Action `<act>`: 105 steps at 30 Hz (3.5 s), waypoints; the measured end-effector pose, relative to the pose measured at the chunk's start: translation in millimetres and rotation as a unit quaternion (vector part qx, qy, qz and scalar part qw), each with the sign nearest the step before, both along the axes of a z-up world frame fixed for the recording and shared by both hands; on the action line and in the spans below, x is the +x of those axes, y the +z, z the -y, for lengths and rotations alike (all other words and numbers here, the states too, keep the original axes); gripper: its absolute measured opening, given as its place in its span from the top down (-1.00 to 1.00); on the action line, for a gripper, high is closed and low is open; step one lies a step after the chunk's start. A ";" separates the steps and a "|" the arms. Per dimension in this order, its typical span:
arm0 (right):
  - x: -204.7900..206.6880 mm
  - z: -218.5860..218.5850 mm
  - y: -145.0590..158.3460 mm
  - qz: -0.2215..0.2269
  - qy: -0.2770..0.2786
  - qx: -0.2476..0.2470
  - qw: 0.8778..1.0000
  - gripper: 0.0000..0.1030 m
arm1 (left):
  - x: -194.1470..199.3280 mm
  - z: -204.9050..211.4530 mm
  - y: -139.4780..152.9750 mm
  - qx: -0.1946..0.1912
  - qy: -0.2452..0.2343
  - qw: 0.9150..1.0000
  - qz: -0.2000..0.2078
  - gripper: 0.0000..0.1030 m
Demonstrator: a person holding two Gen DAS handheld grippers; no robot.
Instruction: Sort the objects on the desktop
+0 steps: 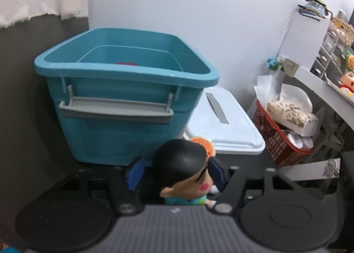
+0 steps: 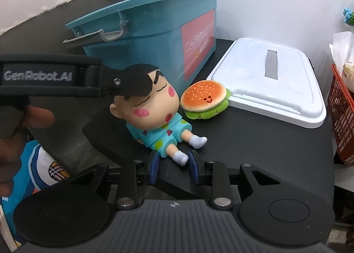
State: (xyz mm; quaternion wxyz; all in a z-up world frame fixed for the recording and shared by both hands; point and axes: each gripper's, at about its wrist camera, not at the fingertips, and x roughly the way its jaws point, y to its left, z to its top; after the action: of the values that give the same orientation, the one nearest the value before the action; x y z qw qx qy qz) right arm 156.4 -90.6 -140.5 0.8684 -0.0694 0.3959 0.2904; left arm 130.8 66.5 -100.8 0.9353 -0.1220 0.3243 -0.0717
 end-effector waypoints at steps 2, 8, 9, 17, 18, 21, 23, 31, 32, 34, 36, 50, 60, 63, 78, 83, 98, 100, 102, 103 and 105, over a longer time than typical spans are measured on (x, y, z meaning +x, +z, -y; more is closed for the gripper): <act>1.0 0.5 -0.2 0.000 0.000 0.001 1.000 0.37 | 2.2 0.0 -1.9 -0.005 0.002 1.000 -0.001 -0.31; 1.0 0.5 -0.2 0.001 0.003 0.000 1.000 0.37 | 7.1 6.3 -5.6 -0.001 -0.006 1.000 -0.003 -0.31; 1.1 0.6 -0.2 0.001 0.003 0.001 1.000 0.37 | 7.7 7.0 -6.6 -0.001 -0.007 1.000 -0.004 -0.31; 0.3 1.1 0.3 -0.001 0.002 0.003 1.000 0.37 | 10.3 7.5 -9.8 -0.006 -0.005 1.000 -0.009 -0.27; 0.1 1.1 0.5 -0.001 0.001 0.003 1.000 0.37 | 11.6 7.4 -8.8 -0.007 -0.007 1.000 -0.010 -0.27; -0.6 1.2 0.8 -0.003 -0.003 0.003 1.000 0.37 | 12.8 7.2 -6.5 -0.011 -0.010 1.000 -0.010 -0.24; -1.3 1.3 1.3 -0.004 -0.004 0.000 1.000 0.37 | 12.3 7.2 -5.7 -0.016 -0.011 1.000 -0.009 -0.22; -4.9 8.5 5.5 -0.016 -0.017 -0.009 1.000 0.32 | 11.0 13.6 -4.1 -0.019 -0.027 0.999 -0.007 -0.22; -5.6 9.6 7.1 -0.017 -0.017 -0.010 1.000 0.26 | 10.5 13.2 -4.0 -0.020 -0.027 0.999 -0.005 -0.22; -7.4 11.5 11.3 -0.017 -0.017 -0.013 1.000 0.14 | 9.4 12.2 -3.1 -0.021 -0.025 0.999 -0.002 -0.22; -8.8 13.7 16.0 -0.017 -0.018 -0.017 1.000 0.09 | 8.6 11.0 -2.3 -0.023 -0.023 0.999 0.000 -0.22; -34.3 56.9 64.7 -0.032 -0.048 -0.009 0.998 -0.13 | 0.6 11.1 1.9 -0.020 -0.004 1.000 0.002 -0.22; -51.4 78.7 90.3 -0.002 -0.055 0.013 0.998 -0.18 | -10.2 15.7 17.8 0.013 0.011 1.000 0.001 -0.22; -56.9 81.8 96.2 0.007 -0.053 0.018 0.998 -0.18 | -15.5 17.1 25.3 0.021 0.015 1.000 0.003 -0.22; -66.3 88.7 106.5 0.014 -0.052 0.061 0.997 -0.18 | -43.5 29.9 89.9 0.070 0.019 0.997 0.026 -0.22; -75.5 90.7 118.2 0.025 -0.049 0.083 0.995 -0.18 | -55.4 35.1 119.0 0.089 0.022 0.995 0.045 -0.22; -90.0 104.2 130.1 0.046 -0.043 0.115 0.991 -0.23 | -67.1 46.6 167.8 0.111 0.035 0.992 0.050 -0.22; -87.7 107.3 127.1 0.042 -0.049 0.122 0.990 -0.26 | -65.9 44.8 174.3 0.111 0.038 0.992 0.050 -0.22; -84.6 111.3 123.5 0.037 -0.057 0.133 0.989 -0.27 | -63.1 42.9 181.4 0.111 0.042 0.992 0.048 -0.22; -84.2 112.6 122.0 0.036 -0.056 0.139 0.988 -0.28 | -61.4 41.7 185.0 0.113 0.043 0.991 0.049 -0.22; -83.4 113.8 120.5 0.039 -0.045 0.149 0.987 -0.40 | -58.0 39.2 192.2 0.115 0.047 0.991 0.049 -0.22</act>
State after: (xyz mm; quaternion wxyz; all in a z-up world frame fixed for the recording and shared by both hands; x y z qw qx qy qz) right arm 73.0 -204.4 -20.0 0.8962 0.0677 0.3162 0.3037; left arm 72.7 27.4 91.4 0.9603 -0.0251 0.2780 0.0047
